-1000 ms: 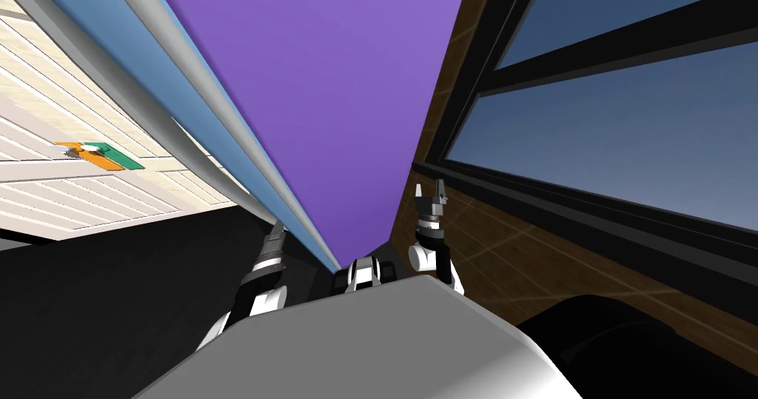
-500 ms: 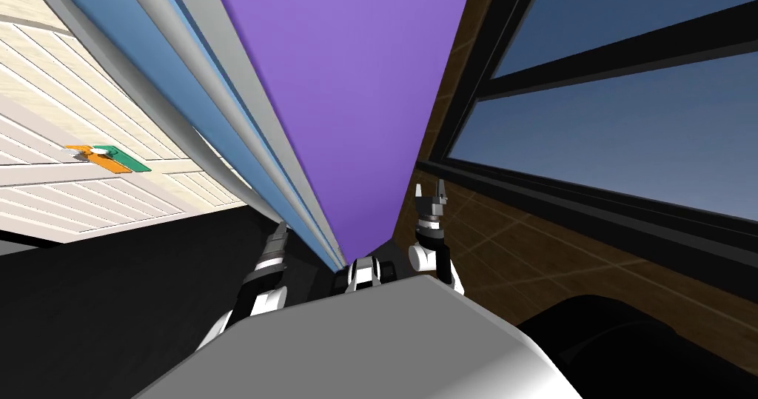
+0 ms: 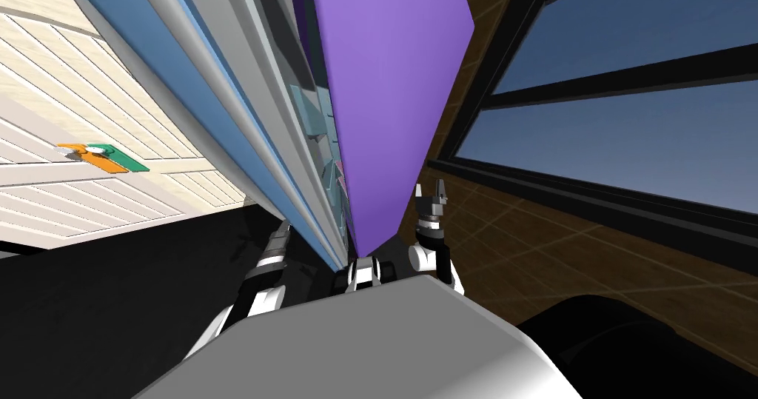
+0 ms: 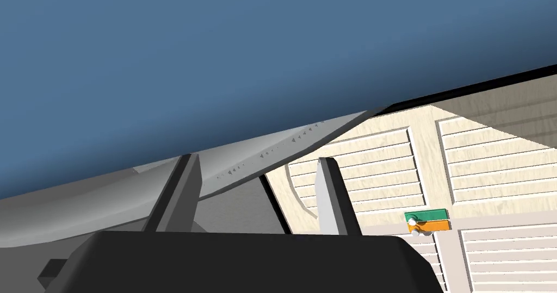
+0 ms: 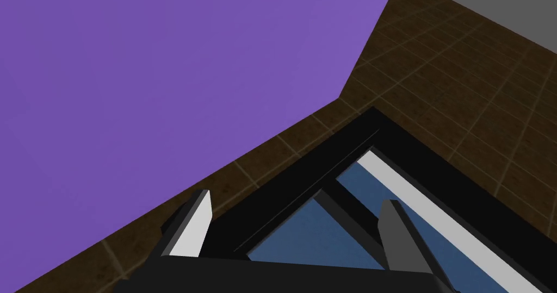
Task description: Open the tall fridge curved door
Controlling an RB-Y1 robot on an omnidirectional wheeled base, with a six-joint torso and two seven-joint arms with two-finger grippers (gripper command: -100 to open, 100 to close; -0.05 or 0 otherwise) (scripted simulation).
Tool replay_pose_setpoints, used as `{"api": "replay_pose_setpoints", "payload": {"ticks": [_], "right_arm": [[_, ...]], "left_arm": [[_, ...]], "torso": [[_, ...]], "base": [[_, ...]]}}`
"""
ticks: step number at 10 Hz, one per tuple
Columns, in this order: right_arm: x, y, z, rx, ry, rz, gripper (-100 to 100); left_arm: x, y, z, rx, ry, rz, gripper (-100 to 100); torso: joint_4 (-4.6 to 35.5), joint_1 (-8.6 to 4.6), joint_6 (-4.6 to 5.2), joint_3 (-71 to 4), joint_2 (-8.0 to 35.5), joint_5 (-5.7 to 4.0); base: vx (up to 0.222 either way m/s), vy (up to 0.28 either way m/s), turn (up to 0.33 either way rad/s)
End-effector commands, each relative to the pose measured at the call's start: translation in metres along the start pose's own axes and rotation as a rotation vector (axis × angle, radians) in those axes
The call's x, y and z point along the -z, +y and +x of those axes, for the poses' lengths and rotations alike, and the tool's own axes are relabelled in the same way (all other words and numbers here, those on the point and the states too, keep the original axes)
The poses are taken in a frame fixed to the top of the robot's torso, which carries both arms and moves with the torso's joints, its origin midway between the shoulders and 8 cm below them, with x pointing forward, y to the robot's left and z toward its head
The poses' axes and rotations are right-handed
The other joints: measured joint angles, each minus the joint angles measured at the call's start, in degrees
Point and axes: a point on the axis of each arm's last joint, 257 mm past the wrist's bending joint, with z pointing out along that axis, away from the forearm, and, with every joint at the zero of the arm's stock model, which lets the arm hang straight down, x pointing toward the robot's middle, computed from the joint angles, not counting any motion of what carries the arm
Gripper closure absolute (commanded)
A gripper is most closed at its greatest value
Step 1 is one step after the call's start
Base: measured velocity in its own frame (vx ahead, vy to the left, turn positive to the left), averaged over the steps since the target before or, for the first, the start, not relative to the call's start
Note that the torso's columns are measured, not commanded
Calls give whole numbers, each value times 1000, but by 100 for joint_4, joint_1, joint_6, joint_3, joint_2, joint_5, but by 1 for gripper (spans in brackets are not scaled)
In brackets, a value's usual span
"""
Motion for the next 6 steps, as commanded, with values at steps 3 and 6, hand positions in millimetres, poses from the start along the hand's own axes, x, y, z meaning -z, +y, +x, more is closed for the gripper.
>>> {"api": "replay_pose_setpoints", "payload": {"ticks": [3,6], "right_arm": [[0,0,0,0,0,0,0],[0,0,0,0,0,0,0]], "left_arm": [[-11,-11,12,20,57,39,100],[-15,-15,20,30,100,57,100]], "torso": [[0,-31,7,7,11,-4],[-3,-53,19,5,10,-7]], "base": [[-83,340,-103],[-70,345,-106]]}}
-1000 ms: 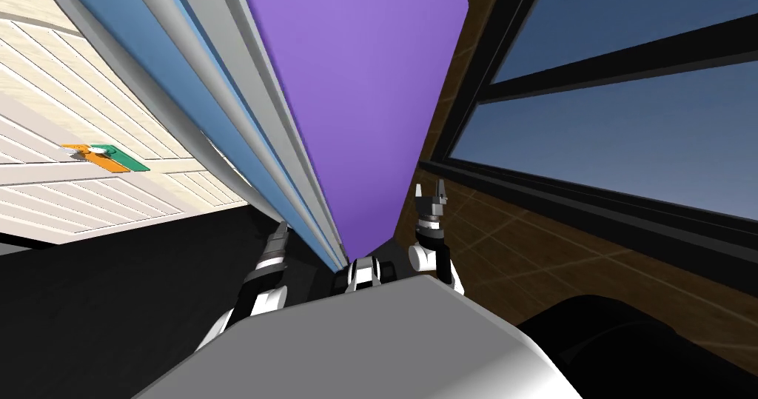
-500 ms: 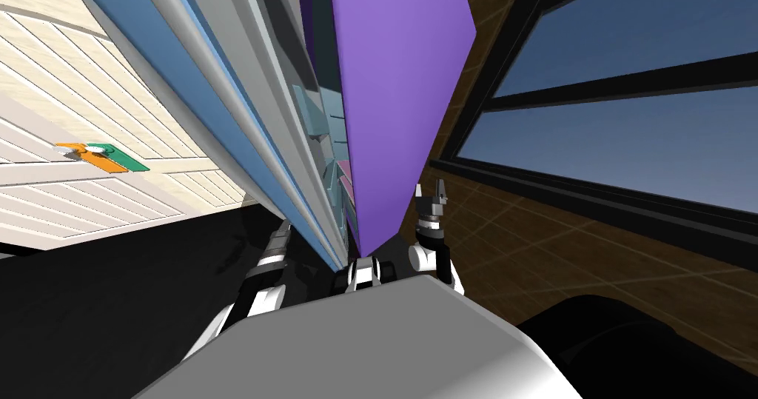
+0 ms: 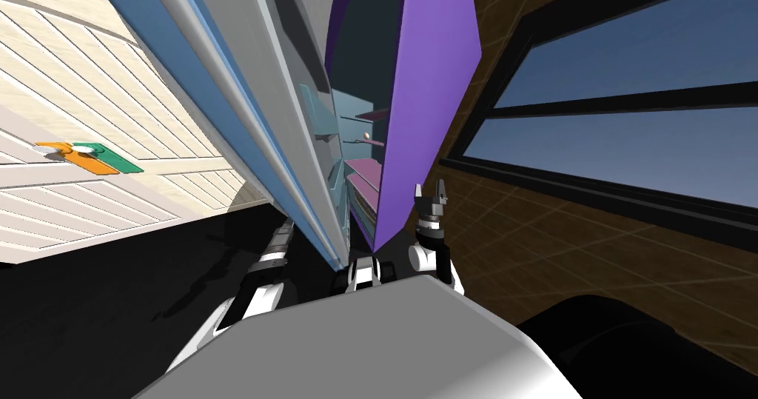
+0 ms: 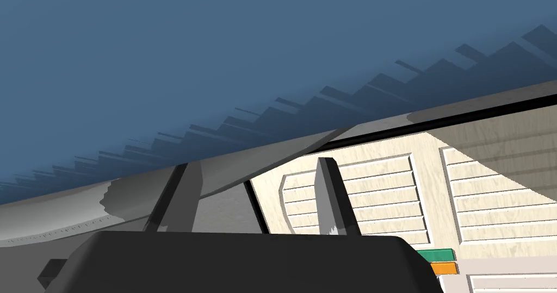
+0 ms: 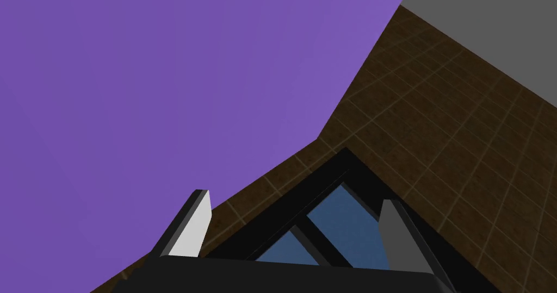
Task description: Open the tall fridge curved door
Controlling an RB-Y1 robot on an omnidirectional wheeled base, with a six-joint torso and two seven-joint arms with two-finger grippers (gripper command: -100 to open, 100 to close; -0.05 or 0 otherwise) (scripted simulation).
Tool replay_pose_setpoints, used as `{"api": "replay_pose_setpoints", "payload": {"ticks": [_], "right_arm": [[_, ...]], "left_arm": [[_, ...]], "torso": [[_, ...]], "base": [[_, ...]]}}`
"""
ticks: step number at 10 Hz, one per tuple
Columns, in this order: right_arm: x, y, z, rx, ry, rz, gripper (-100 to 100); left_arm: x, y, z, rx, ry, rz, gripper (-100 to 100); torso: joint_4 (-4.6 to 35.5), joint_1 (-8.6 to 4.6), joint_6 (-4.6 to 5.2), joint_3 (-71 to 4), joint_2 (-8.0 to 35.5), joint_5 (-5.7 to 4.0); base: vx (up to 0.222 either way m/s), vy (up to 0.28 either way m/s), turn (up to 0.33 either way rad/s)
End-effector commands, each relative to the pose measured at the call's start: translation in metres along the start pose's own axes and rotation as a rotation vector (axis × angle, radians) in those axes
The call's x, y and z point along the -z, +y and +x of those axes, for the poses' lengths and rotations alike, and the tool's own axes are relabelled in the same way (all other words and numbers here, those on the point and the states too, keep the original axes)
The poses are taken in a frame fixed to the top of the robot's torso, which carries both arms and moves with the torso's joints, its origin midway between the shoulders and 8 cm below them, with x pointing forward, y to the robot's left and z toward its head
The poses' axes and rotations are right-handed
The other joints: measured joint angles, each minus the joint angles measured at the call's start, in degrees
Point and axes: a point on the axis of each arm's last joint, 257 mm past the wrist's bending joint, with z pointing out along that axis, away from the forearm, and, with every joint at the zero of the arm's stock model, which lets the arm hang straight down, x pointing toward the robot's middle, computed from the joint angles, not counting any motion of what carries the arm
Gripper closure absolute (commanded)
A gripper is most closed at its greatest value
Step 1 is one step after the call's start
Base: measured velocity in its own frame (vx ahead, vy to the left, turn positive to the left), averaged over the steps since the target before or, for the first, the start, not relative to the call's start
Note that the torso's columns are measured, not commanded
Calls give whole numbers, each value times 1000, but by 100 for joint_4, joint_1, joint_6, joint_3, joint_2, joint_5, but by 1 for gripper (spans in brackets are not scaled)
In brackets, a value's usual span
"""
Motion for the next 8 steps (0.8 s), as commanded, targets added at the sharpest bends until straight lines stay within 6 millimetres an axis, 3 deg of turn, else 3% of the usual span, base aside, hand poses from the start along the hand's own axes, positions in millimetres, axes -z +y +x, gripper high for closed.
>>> {"api": "replay_pose_setpoints", "payload": {"ticks": [1,2,3,5,8], "right_arm": [[0,0,0,0,0,0,0],[0,0,0,0,0,0,0],[0,0,0,0,0,0,0],[0,0,0,0,0,0,0],[0,0,0,0,0,0,0]], "left_arm": [[-6,-7,11,16,41,28,100],[-3,-3,3,5,24,12,100],[-3,-6,8,10,44,24,100],[-3,-9,13,15,64,37,100],[-2,-16,23,27,105,61,100]], "torso": [[-3,-20,-17,0,1,-4],[-2,-17,-5,4,8,-3],[-4,-49,-26,3,2,-11],[14,19,10,9,17,2],[-6,13,-46,3,0,4]], "base": [[-60,328,-127],[-31,175,-33],[-19,211,-56],[-42,346,-96],[-16,311,-58]]}}
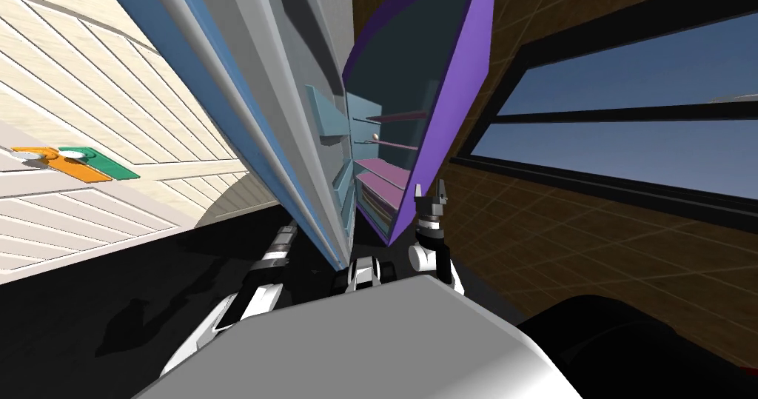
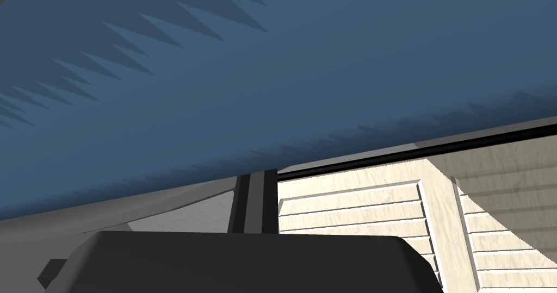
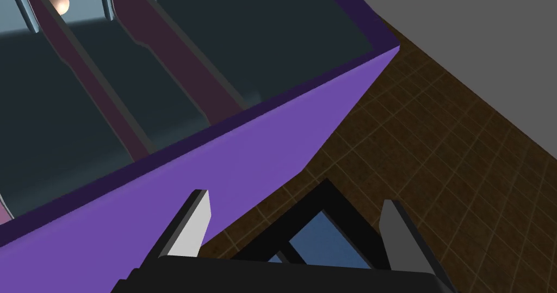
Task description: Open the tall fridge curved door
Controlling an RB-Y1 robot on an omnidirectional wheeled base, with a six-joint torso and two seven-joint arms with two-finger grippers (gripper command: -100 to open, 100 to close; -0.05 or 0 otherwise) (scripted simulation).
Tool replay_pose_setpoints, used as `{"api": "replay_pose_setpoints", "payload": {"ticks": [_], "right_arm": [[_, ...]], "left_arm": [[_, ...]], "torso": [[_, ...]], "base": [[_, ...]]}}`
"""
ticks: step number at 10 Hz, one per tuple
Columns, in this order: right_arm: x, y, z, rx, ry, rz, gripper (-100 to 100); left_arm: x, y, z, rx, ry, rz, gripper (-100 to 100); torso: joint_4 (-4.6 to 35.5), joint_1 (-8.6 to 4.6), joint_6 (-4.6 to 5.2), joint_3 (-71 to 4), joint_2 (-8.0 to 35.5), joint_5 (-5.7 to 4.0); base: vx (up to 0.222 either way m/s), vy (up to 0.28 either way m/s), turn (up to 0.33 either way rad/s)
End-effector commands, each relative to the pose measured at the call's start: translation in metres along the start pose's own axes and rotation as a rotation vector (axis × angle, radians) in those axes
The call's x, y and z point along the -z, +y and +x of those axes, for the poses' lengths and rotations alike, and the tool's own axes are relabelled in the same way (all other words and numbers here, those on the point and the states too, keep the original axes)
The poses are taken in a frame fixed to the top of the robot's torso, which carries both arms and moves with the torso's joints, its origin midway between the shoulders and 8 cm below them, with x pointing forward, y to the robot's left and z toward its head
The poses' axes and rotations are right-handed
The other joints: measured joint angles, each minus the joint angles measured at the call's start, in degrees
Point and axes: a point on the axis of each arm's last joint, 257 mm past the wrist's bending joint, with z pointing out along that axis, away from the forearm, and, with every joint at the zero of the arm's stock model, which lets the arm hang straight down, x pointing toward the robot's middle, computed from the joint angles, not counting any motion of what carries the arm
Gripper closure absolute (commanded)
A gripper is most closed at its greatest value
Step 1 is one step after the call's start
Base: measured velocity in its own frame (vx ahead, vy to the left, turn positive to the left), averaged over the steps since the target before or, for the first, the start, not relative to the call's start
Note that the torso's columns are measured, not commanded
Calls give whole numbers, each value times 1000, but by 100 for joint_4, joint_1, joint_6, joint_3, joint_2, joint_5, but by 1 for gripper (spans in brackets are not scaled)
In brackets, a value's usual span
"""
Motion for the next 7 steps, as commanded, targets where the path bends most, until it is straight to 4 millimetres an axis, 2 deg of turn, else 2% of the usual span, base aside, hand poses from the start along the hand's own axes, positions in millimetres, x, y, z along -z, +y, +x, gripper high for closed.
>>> {"api": "replay_pose_setpoints", "payload": {"ticks": [1,3,7], "right_arm": [[0,0,0,0,0,0,0],[0,0,0,0,0,0,0],[0,0,0,0,0,0,0]], "left_arm": [[0,-6,6,8,24,18,100],[0,-9,12,14,45,29,100],[0,-12,17,20,65,41,100]], "torso": [[-2,11,7,0,2,3],[-2,1,16,9,16,5],[-5,-28,28,23,34,8]], "base": [[-19,211,-100],[-7,245,-68],[0,165,-47]]}}
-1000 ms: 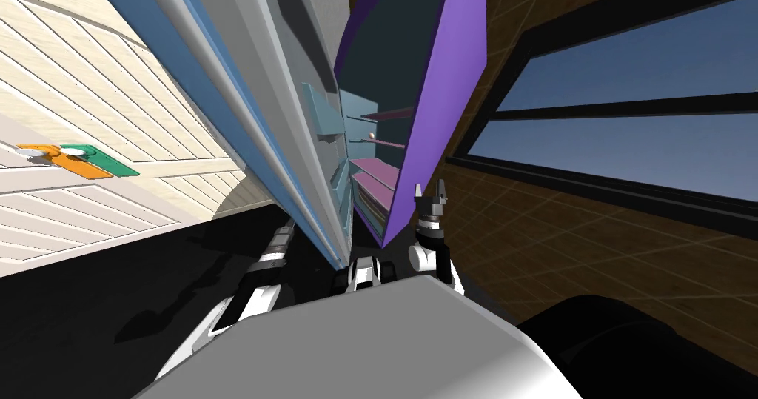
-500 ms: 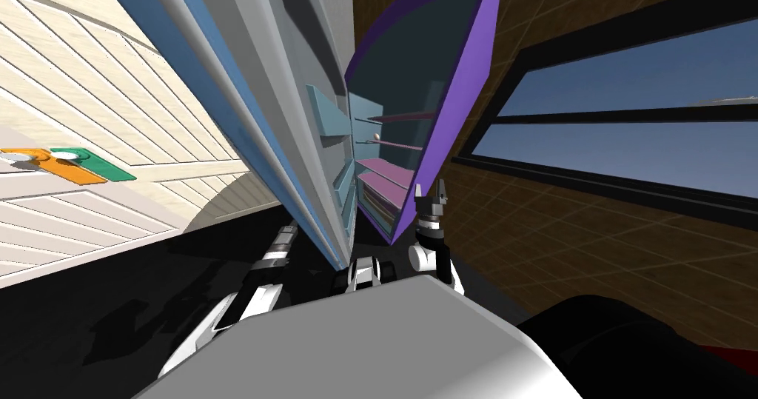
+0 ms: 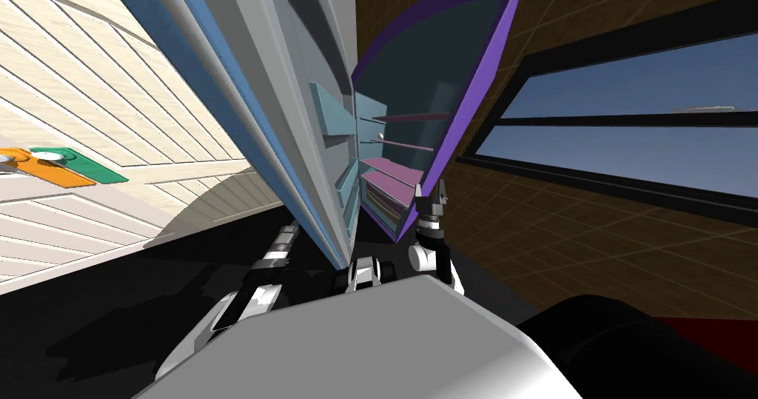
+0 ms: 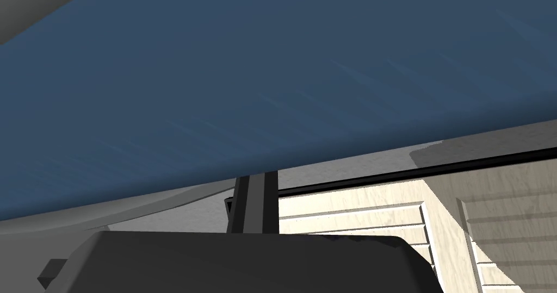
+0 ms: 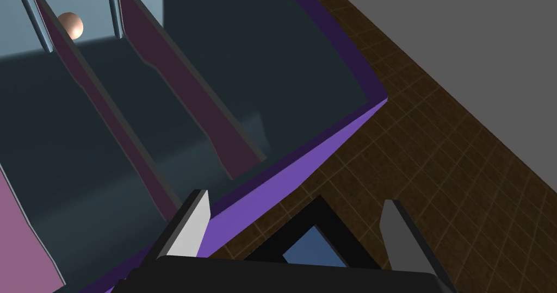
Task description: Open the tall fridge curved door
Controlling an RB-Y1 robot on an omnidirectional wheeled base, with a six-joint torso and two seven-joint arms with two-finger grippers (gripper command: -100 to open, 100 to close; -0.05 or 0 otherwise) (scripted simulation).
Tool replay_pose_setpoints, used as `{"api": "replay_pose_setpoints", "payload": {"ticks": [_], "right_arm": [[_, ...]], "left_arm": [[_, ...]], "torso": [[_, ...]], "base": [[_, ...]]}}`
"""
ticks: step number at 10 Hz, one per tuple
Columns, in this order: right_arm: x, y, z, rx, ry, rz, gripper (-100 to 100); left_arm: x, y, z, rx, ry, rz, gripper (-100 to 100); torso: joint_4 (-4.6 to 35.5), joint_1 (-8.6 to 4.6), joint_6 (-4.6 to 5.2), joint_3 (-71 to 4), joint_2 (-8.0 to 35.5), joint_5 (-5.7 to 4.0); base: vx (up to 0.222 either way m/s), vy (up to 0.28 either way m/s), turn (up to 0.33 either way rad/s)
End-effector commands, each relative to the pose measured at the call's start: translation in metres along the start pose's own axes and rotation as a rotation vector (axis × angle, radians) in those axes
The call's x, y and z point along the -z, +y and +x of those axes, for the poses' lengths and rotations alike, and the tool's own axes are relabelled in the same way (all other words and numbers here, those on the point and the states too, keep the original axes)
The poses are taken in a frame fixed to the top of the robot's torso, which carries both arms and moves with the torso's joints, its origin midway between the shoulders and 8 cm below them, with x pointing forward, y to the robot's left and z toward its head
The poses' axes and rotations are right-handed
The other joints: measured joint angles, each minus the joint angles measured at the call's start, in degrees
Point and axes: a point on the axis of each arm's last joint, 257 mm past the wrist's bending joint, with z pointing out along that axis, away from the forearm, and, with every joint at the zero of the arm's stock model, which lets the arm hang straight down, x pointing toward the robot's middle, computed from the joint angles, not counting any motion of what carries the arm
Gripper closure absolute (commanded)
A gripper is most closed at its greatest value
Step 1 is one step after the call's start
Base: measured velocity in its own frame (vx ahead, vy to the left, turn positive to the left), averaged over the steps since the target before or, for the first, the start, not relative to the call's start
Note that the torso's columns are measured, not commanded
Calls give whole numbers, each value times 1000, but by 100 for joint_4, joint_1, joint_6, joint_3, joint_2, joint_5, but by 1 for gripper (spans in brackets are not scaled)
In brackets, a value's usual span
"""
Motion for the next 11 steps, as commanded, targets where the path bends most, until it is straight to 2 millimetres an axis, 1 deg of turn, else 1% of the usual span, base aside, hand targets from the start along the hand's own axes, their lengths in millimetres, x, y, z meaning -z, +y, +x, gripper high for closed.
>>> {"api": "replay_pose_setpoints", "payload": {"ticks": [1,2,3,4,5,6,7,8,9,10,11], "right_arm": [[0,0,0,0,0,0,0],[0,0,0,0,0,0,0],[0,0,0,0,0,0,0],[0,0,0,0,0,0,0],[0,0,0,0,0,0,0],[0,0,0,0,0,0,0],[0,0,0,0,0,0,0],[0,0,0,0,0,0,0],[0,0,0,0,0,0,0],[0,0,0,0,0,0,0],[0,0,0,0,0,0,0]], "left_arm": [[1,-5,13,12,35,17,100],[1,-5,13,12,35,17,100],[1,-5,13,12,35,17,100],[1,-8,18,19,56,28,100],[1,-8,18,19,56,28,100],[1,-8,18,19,56,28,100],[2,-11,24,26,77,38,100],[2,-11,24,26,77,38,100],[3,-13,29,33,98,47,100],[3,-13,29,33,98,47,100],[0,-12,17,22,79,46,100]], "torso": [[-1,-26,-15,-4,-8,-11],[3,3,-1,-7,-7,-7],[6,19,-6,-12,-17,-5],[3,24,-20,-20,-28,-6],[0,31,0,-12,-13,3],[0,24,8,-8,-10,4],[-2,1,-13,-10,-14,-4],[-3,12,6,-4,-3,1],[-4,-3,8,-1,-1,2],[-5,-5,12,4,10,2],[-12,-24,1,10,15,4]], "base": [[1,162,-56],[-1,184,-75],[9,117,-16],[-3,178,-89],[-4,233,-120],[22,163,0],[10,226,-84],[3,236,-119],[8,287,-141],[22,271,-87],[17,119,-9]]}}
